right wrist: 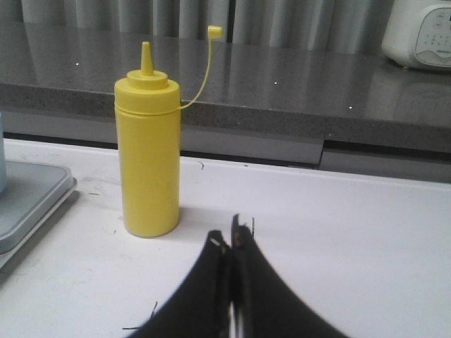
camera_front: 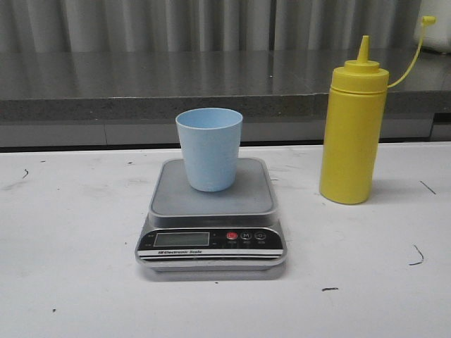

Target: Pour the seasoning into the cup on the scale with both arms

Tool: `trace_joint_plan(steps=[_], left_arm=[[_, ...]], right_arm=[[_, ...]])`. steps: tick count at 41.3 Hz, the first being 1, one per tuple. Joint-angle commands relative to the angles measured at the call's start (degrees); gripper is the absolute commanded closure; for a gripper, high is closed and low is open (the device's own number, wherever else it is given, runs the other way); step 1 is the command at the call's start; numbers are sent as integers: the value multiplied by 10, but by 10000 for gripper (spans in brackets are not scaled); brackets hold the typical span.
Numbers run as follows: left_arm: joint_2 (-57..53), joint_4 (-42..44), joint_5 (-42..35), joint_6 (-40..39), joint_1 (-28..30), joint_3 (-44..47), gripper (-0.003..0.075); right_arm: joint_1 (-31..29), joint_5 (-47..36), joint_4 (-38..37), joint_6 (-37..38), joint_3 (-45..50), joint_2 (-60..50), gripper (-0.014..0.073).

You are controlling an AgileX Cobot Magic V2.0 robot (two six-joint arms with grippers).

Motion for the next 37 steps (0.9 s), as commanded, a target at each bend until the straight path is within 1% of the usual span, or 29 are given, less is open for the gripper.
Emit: trace_joint_plan(steps=[1,6,13,37], left_arm=[[-9,0,-43,-6,10,14,740],[-9,0,-43,-6,31,14,740],[-10,0,-43,-6,21,14,740],[-9,0,-43,-6,22,14,740]], right_arm=[[-4,-52,-1,0,-3,-10,710],[-4,-52,-1,0,-3,-10,710],[-4,-52,-1,0,-3,-10,710],[-4,-52,-1,0,-3,-10,710]])
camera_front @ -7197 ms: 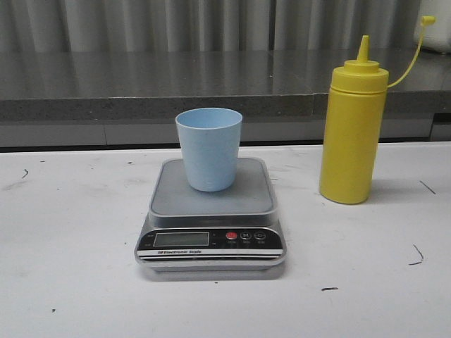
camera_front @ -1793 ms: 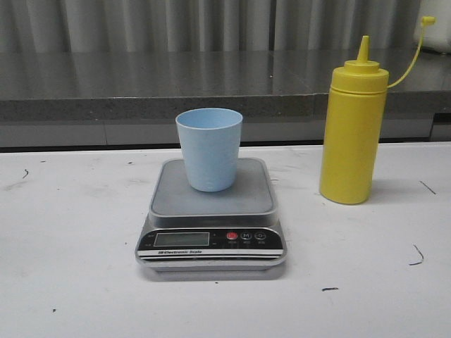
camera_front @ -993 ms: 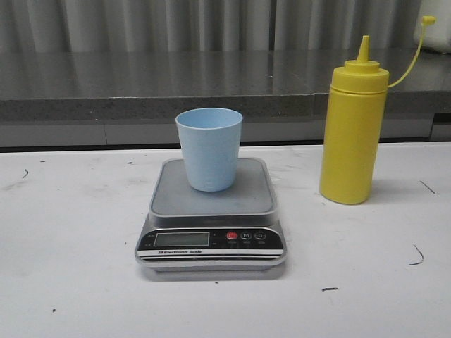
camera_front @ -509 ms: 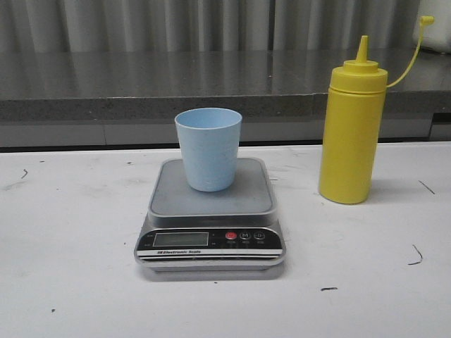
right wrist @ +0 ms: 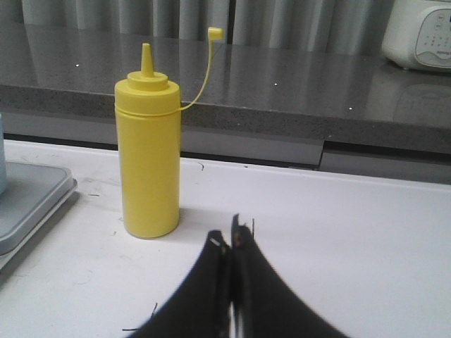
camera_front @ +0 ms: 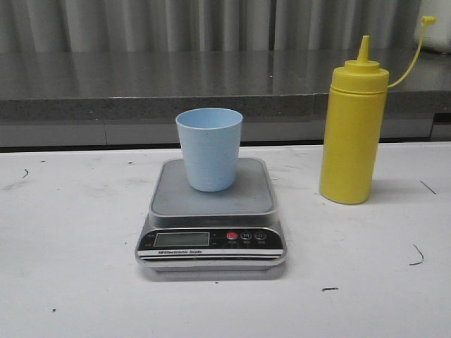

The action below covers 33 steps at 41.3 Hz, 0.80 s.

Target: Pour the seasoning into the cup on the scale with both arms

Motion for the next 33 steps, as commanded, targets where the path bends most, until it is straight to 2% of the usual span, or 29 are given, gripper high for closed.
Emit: trace_joint_plan(steps=[1,33], left_arm=[[-9,0,-43,-6,-4,14,740],[-9,0,-43,-6,-4,14,740]], right_arm=[[-4,-51,-1,0,-3,-10,710],[-26,-51,-1,0,-3,-10,710]])
